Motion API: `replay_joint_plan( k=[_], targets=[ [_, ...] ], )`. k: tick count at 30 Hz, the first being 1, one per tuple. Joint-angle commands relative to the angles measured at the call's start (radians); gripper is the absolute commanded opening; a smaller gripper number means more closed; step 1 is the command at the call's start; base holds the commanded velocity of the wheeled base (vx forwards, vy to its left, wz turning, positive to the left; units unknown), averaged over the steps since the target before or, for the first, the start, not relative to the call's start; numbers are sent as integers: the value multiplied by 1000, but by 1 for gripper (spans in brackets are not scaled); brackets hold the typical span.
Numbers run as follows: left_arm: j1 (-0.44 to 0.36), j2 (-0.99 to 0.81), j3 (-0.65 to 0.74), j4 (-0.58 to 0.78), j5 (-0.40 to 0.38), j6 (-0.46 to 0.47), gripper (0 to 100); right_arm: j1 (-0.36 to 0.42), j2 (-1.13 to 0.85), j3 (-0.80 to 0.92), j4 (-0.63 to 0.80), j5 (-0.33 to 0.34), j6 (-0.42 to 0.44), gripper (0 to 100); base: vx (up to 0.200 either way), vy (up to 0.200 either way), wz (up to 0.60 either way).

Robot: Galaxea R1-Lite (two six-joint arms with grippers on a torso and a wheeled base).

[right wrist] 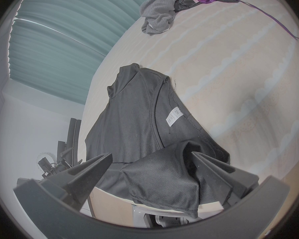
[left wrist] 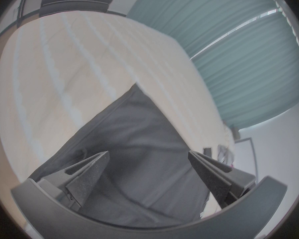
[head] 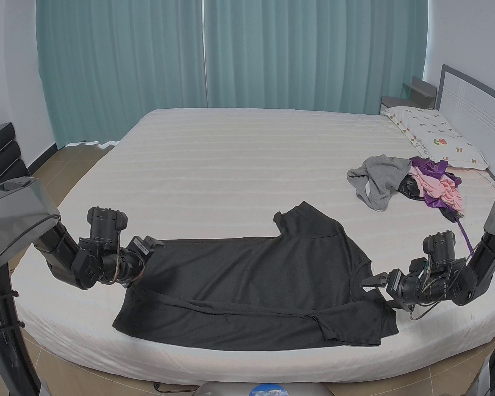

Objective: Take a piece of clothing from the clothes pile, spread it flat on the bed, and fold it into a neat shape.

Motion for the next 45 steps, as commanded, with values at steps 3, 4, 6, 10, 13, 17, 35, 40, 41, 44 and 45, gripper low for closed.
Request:
replay_joint_plan(
  k=[3,4,6,10,13,17,35,40,41,44,45],
  targets=[
    [71,6,39,-163,-2,-79,100,3,-1,1,0,0,1,100,0,0,0],
    [79,3,46,-165,-11,-79,100,3,0,1,-2,0,1,100,0,0,0],
    [82,0,48,-159,-15,-79,100,3,0,3,0,0,1,100,0,0,0],
    [109,-22,105,-157,-92,-31,100,1,0,3,0,-2,1,100,0,0,0],
    [148,-30,158,-159,-158,76,100,1,0,3,-2,-2,1,100,0,0,0],
    [169,-17,204,-159,-199,220,100,1,3,3,0,-2,1,100,0,0,0],
    [143,4,223,-165,-298,334,100,3,6,3,0,-2,-1,100,0,0,0],
    [123,33,206,-168,-282,337,100,3,6,3,0,-2,-1,100,0,0,0],
    [123,36,201,-168,-282,337,100,3,6,3,0,-2,-1,100,0,0,0],
    [123,38,200,-168,-282,337,100,3,8,1,0,-2,-1,100,0,0,0],
    [123,38,200,-168,-282,337,100,3,8,1,0,-2,-1,100,0,0,0]
  ],
)
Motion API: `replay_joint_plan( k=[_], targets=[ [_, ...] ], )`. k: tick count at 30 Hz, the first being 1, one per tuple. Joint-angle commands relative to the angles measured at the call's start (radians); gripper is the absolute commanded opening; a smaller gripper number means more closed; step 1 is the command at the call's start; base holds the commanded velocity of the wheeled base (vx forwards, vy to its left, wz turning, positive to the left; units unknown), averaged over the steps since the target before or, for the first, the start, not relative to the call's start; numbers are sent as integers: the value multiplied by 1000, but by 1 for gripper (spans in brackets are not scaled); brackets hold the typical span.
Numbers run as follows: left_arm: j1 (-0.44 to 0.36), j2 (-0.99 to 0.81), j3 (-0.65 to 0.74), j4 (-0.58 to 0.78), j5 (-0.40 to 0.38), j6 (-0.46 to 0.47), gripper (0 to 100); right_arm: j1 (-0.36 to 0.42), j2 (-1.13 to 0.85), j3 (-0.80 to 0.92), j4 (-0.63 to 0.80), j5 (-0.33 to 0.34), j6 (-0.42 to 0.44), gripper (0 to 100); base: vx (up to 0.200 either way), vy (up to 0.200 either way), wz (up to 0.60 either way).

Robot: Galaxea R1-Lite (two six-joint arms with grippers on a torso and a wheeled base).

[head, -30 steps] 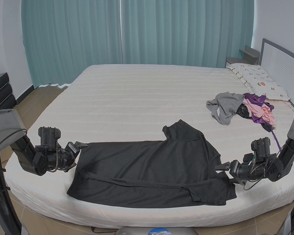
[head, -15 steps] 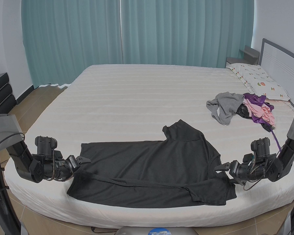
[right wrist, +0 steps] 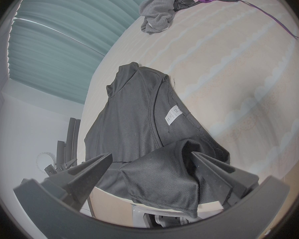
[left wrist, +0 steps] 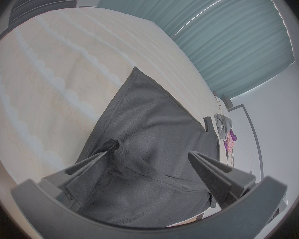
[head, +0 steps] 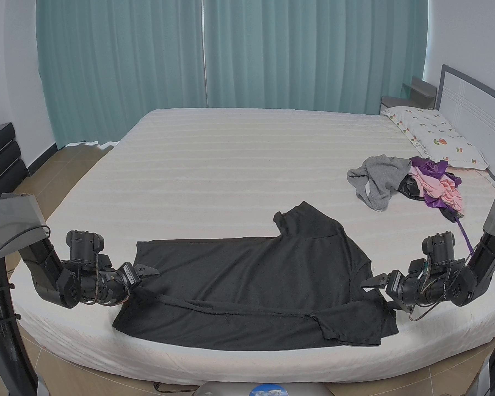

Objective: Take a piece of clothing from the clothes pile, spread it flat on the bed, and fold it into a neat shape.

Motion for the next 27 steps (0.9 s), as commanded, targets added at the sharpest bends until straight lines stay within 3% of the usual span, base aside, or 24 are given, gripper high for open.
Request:
replay_joint_plan(
  k=[1,8,9,27],
  targets=[
    [-2,14,-5,0,2,0,100,0,3,-1,0,1,0,100,0,0,0],
    [2,20,-16,0,22,1,100,2,4,-1,0,1,-6,100,0,0,0],
    [2,21,-16,0,22,0,0,2,4,-1,0,1,-6,100,0,0,0],
    [18,-97,72,6,48,-19,0,17,29,1,-66,-24,-14,100,0,0,0]
  ],
)
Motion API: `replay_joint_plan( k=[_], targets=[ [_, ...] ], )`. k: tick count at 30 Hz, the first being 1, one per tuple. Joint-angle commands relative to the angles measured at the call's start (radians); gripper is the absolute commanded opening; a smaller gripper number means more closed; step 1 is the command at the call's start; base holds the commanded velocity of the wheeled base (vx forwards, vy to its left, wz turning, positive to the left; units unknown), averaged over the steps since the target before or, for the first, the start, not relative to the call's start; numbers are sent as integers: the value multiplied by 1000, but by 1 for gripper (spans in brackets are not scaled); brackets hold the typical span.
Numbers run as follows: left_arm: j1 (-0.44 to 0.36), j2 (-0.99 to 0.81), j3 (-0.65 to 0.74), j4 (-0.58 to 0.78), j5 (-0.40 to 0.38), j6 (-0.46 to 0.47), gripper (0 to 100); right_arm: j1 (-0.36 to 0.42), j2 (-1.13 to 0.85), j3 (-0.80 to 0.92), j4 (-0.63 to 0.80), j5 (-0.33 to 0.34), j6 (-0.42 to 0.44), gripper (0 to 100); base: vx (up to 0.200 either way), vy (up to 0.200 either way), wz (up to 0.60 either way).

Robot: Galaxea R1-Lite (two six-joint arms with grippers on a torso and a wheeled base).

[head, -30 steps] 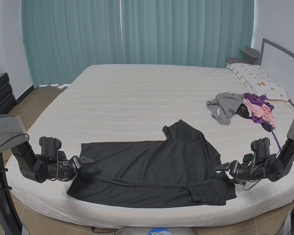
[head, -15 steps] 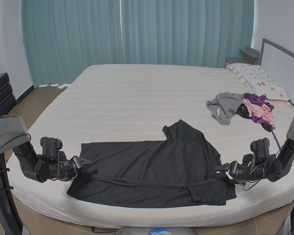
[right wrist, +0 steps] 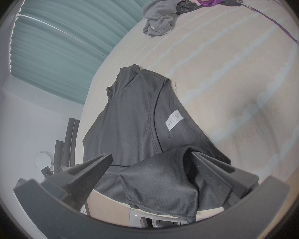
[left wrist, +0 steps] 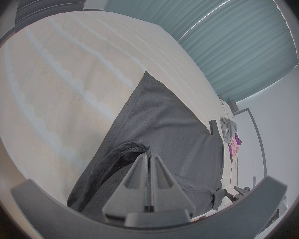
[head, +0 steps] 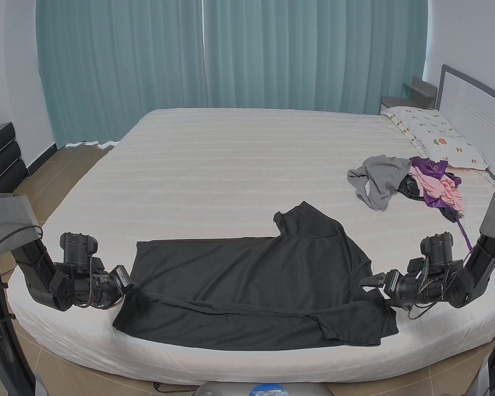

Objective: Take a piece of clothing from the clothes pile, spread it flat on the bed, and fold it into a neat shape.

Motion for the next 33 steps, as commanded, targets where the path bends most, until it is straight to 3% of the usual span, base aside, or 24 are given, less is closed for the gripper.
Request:
replay_joint_plan(
  k=[1,9,19,26,33],
  targets=[
    [0,-65,19,4,0,-20,0,14,11,1,-20,0,-2,100,0,0,0],
    [0,-73,39,5,0,-37,0,20,40,-4,-57,5,-91,100,0,0,0],
    [-3,-75,50,5,-2,-38,0,-1,86,-10,-89,75,-287,100,0,0,0],
    [-3,-76,50,5,0,-42,0,-9,105,-6,-149,77,-350,100,0,0,0],
    [-3,-81,54,5,0,-42,0,-32,77,1,-166,78,-353,100,0,0,0]
  ],
)
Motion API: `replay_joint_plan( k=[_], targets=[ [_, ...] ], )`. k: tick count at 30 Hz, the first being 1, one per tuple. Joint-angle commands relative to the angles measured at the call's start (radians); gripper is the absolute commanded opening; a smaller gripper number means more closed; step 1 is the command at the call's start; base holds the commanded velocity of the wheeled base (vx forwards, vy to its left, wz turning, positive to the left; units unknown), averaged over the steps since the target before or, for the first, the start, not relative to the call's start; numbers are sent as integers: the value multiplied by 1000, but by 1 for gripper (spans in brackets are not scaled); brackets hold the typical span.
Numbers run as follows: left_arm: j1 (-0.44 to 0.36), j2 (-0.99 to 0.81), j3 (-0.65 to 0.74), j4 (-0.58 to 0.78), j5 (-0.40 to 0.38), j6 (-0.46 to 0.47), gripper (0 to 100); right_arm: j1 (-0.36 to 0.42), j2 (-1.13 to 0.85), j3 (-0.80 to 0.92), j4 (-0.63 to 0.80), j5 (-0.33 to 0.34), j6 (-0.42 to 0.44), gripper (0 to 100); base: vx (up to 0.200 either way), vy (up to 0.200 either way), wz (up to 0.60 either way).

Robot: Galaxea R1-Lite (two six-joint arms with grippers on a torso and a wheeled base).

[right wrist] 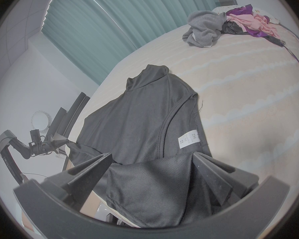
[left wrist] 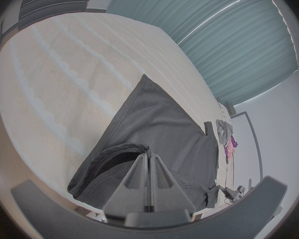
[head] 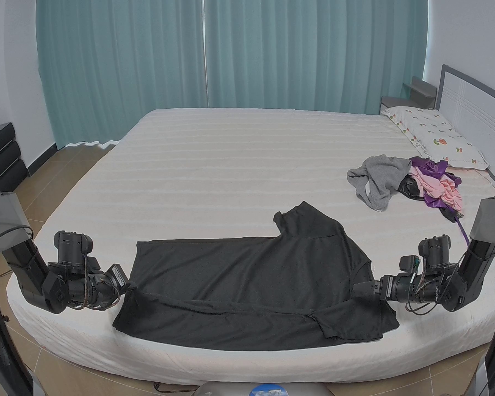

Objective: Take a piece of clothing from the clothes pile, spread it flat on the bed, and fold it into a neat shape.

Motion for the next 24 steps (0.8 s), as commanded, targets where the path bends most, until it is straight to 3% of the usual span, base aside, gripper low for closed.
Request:
replay_joint_plan(
  k=[1,6,11,24],
  targets=[
    [1,-4,1,0,0,0,0,-18,-20,5,-3,1,0,100,0,0,0],
    [1,-4,1,0,0,0,0,-40,-43,48,-2,10,-8,100,0,0,0],
    [1,-4,1,0,0,0,0,-53,-46,87,-5,66,-50,100,0,0,0],
    [1,-11,4,1,0,0,0,-55,61,-19,-13,69,-57,100,0,0,0]
  ],
)
